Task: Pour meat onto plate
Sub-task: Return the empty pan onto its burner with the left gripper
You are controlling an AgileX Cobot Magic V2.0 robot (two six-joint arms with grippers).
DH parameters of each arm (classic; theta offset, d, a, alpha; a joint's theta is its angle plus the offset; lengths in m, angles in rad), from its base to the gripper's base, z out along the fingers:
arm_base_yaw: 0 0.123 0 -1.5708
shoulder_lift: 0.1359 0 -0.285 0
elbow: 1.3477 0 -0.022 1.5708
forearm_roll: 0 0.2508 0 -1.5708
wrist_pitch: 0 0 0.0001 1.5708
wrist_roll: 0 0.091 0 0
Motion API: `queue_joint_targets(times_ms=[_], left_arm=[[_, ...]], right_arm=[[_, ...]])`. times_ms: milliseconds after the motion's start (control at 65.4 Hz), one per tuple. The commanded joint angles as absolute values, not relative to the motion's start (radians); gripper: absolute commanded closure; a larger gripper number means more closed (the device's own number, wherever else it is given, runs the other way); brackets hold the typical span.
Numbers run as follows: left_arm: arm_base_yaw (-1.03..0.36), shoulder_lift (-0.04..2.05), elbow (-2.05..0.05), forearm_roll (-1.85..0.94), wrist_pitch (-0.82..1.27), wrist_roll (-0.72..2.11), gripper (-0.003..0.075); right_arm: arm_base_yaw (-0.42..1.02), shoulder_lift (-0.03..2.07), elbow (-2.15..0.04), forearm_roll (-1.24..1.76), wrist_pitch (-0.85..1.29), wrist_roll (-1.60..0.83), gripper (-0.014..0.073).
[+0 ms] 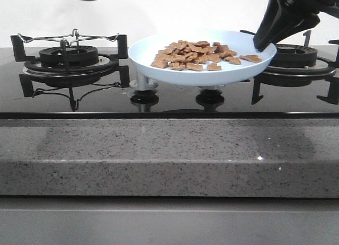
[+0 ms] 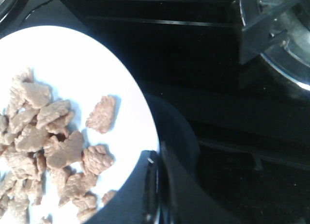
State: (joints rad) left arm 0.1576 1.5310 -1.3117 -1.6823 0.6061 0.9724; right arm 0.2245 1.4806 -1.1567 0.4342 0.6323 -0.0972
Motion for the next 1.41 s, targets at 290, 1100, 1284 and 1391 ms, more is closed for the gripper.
queue_joint_targets(times_ms=[290,1100,1284,1391], left_arm=[[0.242,1.678,-1.349,-1.863,0.850,0.838,0.0741],[0.270,1.737,-1.349,-1.829,0.753,0.833,0.0741],[0.270,1.737,-1.349,-1.787,0.791,0.833,0.0740],[0.270,1.737,-1.349,-1.742,0.798,0.833,0.0740]], right_arm=[[0.222,1.437,-1.182,0.459,0.584,-0.103,0.0662],[0.222,1.437,-1.182,0.459,0.584,-0.103,0.0662],[0.222,1.437,-1.182,0.459,0.584,-0.103,0.0662],[0.222,1.437,-1.182,0.459,0.584,-0.103,0.0662]])
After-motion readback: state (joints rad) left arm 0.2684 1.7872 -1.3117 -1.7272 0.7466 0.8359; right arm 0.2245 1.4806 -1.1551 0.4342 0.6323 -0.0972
